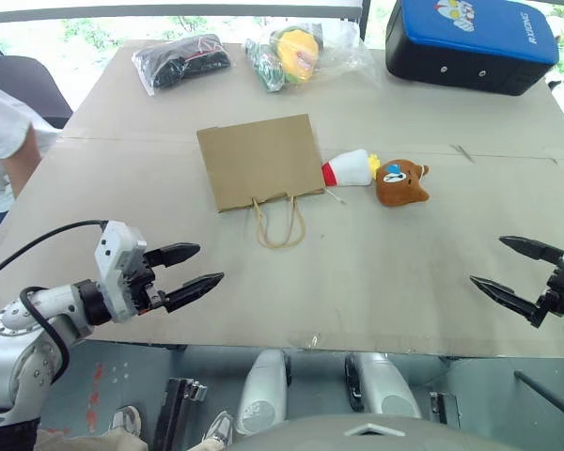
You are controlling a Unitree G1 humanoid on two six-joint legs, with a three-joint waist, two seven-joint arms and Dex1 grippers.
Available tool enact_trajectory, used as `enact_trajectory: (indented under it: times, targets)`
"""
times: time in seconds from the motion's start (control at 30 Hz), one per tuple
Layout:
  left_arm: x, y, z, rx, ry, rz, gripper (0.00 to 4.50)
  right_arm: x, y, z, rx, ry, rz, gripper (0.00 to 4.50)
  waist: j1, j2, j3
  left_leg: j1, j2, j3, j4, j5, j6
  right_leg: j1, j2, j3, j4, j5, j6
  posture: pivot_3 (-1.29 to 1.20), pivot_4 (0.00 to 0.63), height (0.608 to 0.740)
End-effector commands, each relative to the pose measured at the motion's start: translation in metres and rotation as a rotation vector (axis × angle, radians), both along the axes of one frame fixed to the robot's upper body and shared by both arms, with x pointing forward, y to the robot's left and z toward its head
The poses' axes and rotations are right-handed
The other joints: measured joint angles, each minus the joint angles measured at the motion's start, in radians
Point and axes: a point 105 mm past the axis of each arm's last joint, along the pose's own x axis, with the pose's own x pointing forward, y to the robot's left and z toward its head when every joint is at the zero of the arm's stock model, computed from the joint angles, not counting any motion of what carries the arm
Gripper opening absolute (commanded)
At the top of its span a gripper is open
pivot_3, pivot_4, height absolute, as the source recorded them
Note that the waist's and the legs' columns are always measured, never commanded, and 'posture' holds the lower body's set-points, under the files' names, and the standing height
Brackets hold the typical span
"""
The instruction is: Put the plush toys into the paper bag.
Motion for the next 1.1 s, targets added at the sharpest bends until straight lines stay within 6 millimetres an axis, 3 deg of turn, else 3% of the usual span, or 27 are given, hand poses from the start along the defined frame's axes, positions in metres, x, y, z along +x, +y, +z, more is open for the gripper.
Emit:
enact_trajectory:
  times: [0.03,0.13,0.23,0.37,0.47,0.83,0.93,1.1]
  targets:
    - [0.017,-0.006,0.016,-0.023,-0.084,0.011,4.50,0.003,0.015,0.009,0.005,-0.098,0.029,4.50,0.000,0.000,0.000,0.000,0.000,0.000,0.000,0.000,0.000,0.000,0.000,0.000,0.000,0.000,0.000,0.00,0.150,0.740]
    - [0.049,-0.019,0.031,-0.036,-0.170,0.068,4.50,0.007,0.038,0.009,0.048,-0.166,0.038,4.50,0.018,-0.001,0.000,0.000,0.000,-0.002,0.002,0.000,0.000,0.000,0.001,-0.002,0.001,0.000,0.000,0.00,0.150,0.740]
    - [0.073,-0.018,0.032,0.121,-0.241,0.135,4.50,0.005,0.056,0.003,0.080,-0.149,0.067,4.50,0.018,-0.001,-0.001,-0.001,0.000,-0.002,0.003,0.000,0.000,0.000,0.001,-0.001,0.001,0.001,0.000,0.00,0.150,0.740]
    - [0.083,-0.023,0.031,0.411,-0.453,-0.013,4.50,0.001,0.072,0.000,0.106,-0.147,0.088,4.50,0.009,-0.001,-0.001,-0.001,0.000,0.000,0.001,0.000,0.000,-0.001,0.001,0.002,0.000,0.001,0.000,0.00,0.150,0.740]
    - [0.089,-0.028,0.026,0.503,-0.545,-0.087,4.50,0.002,0.078,-0.001,0.110,-0.146,0.089,4.50,0.016,-0.001,-0.001,-0.001,0.000,0.000,0.000,0.000,0.000,-0.001,0.001,0.001,0.000,0.000,0.000,0.00,0.150,0.740]
    - [0.109,-0.068,0.003,0.575,-0.742,-0.289,4.50,0.005,0.088,0.005,0.106,-0.190,0.056,4.50,0.019,-0.002,-0.001,-0.001,0.000,0.000,0.001,0.000,0.000,-0.001,0.001,0.000,0.001,0.001,0.000,0.00,0.150,0.740]
    - [0.109,-0.075,-0.003,0.541,-0.737,-0.325,3.68,0.004,0.092,0.007,0.108,-0.194,0.055,4.50,0.015,-0.002,-0.001,-0.001,0.000,0.000,0.001,0.000,0.000,-0.001,0.001,0.000,0.002,0.001,0.000,0.00,0.150,0.740]
    - [0.111,-0.078,0.003,0.383,-0.646,-0.296,1.47,0.004,0.099,0.011,0.118,-0.211,0.038,4.50,0.016,-0.002,-0.001,-0.001,0.000,-0.001,0.002,0.000,0.000,-0.001,0.001,0.000,0.002,0.001,0.000,0.00,0.150,0.740]
